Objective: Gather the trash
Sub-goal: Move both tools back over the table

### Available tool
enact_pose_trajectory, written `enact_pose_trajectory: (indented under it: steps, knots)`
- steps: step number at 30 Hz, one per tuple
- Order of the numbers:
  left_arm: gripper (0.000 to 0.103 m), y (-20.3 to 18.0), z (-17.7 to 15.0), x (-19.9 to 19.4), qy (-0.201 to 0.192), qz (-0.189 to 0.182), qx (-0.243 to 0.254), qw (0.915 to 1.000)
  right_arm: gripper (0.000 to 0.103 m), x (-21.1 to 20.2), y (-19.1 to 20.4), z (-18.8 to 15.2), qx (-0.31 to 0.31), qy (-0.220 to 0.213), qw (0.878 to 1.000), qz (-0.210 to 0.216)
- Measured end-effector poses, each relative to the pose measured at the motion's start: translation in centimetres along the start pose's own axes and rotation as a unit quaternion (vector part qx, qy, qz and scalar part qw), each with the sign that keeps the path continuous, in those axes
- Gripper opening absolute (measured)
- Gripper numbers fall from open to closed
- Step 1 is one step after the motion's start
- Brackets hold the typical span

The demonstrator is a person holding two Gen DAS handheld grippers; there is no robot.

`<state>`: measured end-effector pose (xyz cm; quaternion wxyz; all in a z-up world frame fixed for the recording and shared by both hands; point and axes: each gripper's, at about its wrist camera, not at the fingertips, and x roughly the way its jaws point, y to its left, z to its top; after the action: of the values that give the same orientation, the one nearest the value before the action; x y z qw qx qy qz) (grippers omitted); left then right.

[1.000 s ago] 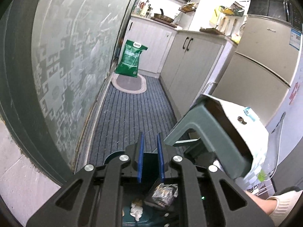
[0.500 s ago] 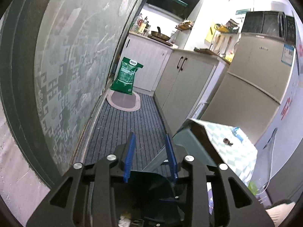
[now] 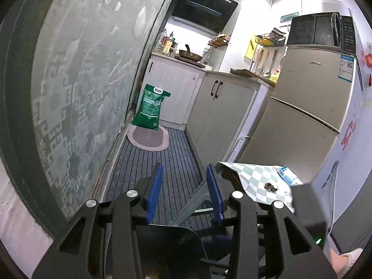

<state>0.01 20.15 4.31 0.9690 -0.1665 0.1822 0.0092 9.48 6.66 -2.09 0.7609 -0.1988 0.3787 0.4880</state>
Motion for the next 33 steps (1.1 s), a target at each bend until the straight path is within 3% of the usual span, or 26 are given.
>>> enact_pose_trajectory:
  steps: [9, 22, 28, 33]
  knots:
    - [0.044, -4.1, -0.3, 2.6, 0.02, -0.009, 0.032, 0.9992, 0.046, -6.4, -6.1, -0.1, 0.052, -0.057, 0.996, -0.046]
    - [0.044, -10.9, -2.0, 8.0, 0.094, -0.02, 0.087, 0.9915, 0.046, -11.4, -15.4, -4.4, 0.136, -0.08, 0.982, -0.105]
    - [0.044, -14.2, -3.3, 10.9, 0.135, -0.015, 0.129, 0.9823, 0.046, -12.2, -18.4, -6.4, 0.166, -0.077, 0.976, -0.121]
    - [0.04, -16.6, -4.9, 14.0, 0.185, -0.009, 0.169, 0.968, 0.046, -12.4, -20.5, -7.9, 0.187, -0.07, 0.972, -0.12]
